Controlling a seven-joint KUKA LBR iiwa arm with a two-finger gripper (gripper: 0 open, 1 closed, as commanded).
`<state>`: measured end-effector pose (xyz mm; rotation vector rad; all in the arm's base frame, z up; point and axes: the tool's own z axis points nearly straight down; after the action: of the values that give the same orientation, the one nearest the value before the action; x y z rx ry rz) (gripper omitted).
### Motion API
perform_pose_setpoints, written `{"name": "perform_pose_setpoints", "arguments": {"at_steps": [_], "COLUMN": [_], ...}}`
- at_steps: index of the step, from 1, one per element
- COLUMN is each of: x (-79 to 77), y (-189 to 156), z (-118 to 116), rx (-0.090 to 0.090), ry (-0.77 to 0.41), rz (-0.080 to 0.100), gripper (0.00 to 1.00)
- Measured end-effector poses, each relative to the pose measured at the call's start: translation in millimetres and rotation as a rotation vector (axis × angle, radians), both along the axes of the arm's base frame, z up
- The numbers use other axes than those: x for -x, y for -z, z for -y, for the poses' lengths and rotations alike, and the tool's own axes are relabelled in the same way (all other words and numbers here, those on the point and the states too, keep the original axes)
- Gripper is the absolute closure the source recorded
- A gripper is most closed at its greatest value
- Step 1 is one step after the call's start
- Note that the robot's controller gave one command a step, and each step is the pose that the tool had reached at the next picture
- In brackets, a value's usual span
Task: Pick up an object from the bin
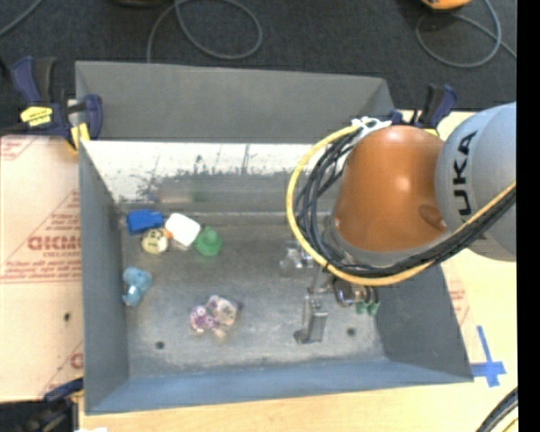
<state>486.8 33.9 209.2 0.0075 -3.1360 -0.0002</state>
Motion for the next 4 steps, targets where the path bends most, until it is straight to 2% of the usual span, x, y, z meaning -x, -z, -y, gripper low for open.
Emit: {"name": "perform_pose_setpoints", "arguments": {"at_steps": [1,2,3,4], "x": [-1.3,-5.9,-17.9,-14.0], "y": [-4,21,58,78], "z": [0,-40,-68,-86], "rx": [-0.001,0.001,-0.003,0.002], "ry": [0.001,-0.001,-0.182,-0.3], "rz": [0.008,0.01,0.008,0.009], "gripper": [0.0,0.0,0.0,0.0]}}
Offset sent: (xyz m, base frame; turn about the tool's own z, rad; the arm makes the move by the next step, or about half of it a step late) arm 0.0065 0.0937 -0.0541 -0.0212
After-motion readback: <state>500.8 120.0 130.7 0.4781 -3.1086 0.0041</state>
